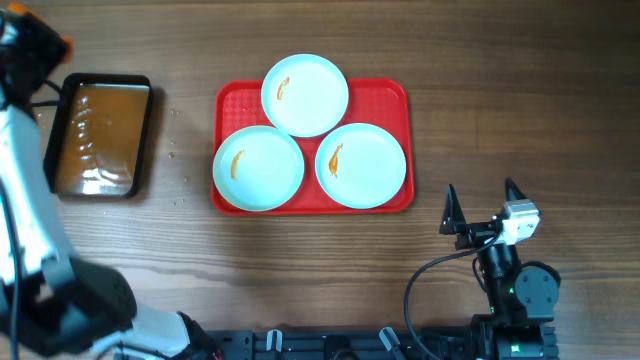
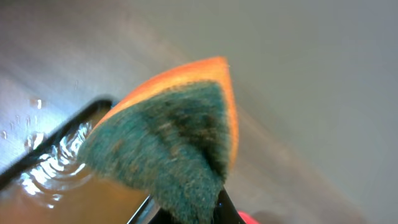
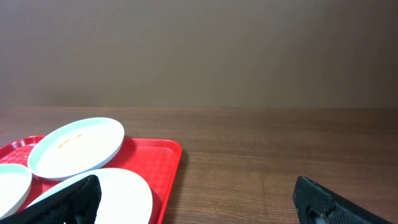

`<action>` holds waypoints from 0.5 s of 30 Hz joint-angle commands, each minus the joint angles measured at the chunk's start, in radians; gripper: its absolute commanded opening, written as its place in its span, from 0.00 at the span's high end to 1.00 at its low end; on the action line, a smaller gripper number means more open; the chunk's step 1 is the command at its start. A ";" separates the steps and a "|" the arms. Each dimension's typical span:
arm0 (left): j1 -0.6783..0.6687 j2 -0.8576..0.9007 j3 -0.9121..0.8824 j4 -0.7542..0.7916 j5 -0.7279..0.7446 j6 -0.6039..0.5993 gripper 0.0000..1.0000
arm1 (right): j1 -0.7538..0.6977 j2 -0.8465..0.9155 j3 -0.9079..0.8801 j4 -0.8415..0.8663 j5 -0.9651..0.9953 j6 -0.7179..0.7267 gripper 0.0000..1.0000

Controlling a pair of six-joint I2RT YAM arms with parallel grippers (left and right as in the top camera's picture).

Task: Clean dirty plates on tray and stack at the side
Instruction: 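Place the sponge onto the left white plate with the left gripper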

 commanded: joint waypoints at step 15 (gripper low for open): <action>-0.197 -0.266 0.085 -0.482 0.222 -0.119 0.96 | -0.006 -0.005 -0.002 0.004 -0.008 -0.012 0.00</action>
